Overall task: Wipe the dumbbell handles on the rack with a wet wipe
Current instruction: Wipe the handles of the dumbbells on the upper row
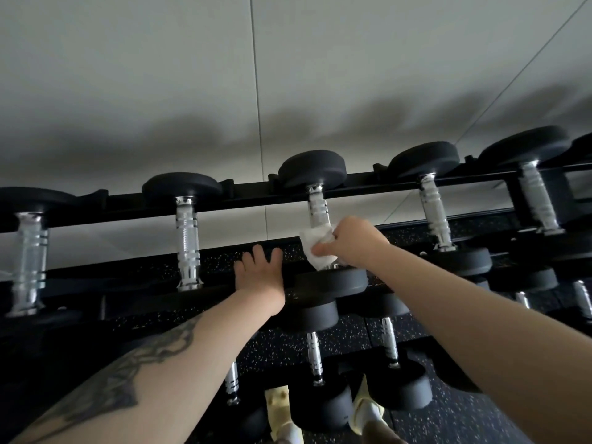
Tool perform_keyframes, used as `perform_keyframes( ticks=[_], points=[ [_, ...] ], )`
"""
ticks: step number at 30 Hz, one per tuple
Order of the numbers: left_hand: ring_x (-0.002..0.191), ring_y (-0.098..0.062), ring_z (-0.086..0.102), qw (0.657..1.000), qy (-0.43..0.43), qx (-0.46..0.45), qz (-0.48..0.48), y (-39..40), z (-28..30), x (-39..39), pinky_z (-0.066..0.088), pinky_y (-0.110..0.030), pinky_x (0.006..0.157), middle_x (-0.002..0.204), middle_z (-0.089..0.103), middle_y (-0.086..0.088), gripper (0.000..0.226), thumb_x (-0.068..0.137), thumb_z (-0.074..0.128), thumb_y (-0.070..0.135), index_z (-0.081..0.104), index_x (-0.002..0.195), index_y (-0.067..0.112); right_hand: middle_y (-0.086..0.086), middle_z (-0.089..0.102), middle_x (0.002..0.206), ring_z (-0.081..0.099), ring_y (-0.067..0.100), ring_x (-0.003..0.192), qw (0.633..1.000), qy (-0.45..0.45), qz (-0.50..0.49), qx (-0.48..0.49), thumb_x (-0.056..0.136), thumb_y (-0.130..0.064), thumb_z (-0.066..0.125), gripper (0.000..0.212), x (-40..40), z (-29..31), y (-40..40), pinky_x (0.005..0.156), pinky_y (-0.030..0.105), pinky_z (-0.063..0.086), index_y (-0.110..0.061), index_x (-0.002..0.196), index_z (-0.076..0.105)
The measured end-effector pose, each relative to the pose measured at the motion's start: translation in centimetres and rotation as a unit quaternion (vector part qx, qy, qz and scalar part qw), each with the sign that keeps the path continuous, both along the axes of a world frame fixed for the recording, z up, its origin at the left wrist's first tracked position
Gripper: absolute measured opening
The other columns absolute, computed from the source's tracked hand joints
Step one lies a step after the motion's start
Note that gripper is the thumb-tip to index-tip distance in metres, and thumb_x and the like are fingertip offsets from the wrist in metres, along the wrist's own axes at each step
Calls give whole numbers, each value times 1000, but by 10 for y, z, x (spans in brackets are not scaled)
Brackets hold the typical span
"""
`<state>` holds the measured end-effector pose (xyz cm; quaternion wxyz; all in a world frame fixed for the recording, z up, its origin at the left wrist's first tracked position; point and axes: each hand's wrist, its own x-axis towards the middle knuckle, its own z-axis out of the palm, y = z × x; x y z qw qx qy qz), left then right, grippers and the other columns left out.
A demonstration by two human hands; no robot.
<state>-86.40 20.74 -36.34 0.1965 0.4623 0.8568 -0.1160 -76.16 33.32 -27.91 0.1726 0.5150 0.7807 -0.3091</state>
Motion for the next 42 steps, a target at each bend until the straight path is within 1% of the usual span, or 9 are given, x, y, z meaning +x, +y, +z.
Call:
perform_keyframes(
  ticks=[6,15,20,26,28,31,35,39,42],
  points=[
    [119,-30,33,1000,15,-1,4,0,-2,1,29,-38,102,131,26,-10,70,76,69,23,22,127,24,5,63,78,62,23,70,988,90,-111,53,82,-40,59,34,-12,-5,-12,53,24,41,-7,89,60],
    [117,-29,36,999,27,28,23,-2,0,5,30,-37,101,127,32,-10,65,77,67,27,26,126,21,3,52,67,54,22,64,998,38,12,50,82,-31,60,24,15,1,-12,50,23,40,-9,76,53],
    [113,-44,48,966,76,240,59,-19,-14,28,33,-58,105,117,52,-22,75,55,84,22,52,118,-1,5,52,61,49,21,56,991,110,58,53,87,-21,56,27,51,8,-9,46,23,35,-12,61,53],
    [144,-34,15,939,-110,232,230,-45,-27,143,14,-37,119,155,12,-23,101,74,77,15,11,148,-5,13,69,78,56,21,57,948,307,-80,35,87,-29,65,13,152,45,38,55,32,45,-18,83,73],
    [144,-24,20,936,-178,224,205,-41,-27,183,14,-26,117,154,17,-12,84,84,66,16,14,150,4,9,71,79,66,29,74,927,348,-125,69,85,-27,68,7,183,60,62,70,42,54,-26,79,72],
    [133,-7,37,933,-226,256,114,-14,-20,213,28,-17,109,142,35,10,56,90,55,15,35,142,22,-4,71,71,67,15,69,905,390,-154,76,85,-25,69,10,217,71,93,67,34,55,-32,78,68],
    [130,-16,42,937,-140,315,60,52,-7,214,33,-23,109,140,42,-1,56,82,61,5,46,136,13,-15,69,64,59,-5,57,907,398,-134,36,85,-21,68,6,241,60,115,52,8,45,-23,88,72],
    [111,-33,55,970,-15,242,33,87,-4,197,42,-43,105,117,56,-16,60,68,75,5,55,124,-3,1,71,80,59,9,65,922,376,-89,18,88,-25,64,13,245,38,120,58,24,46,-23,101,68],
    [101,-31,59,966,9,256,27,89,1,195,53,-38,91,107,58,-14,59,58,81,4,60,114,0,-2,67,93,61,10,74,929,353,-97,52,90,-28,61,28,241,27,126,62,27,49,-27,114,47]
  ],
)
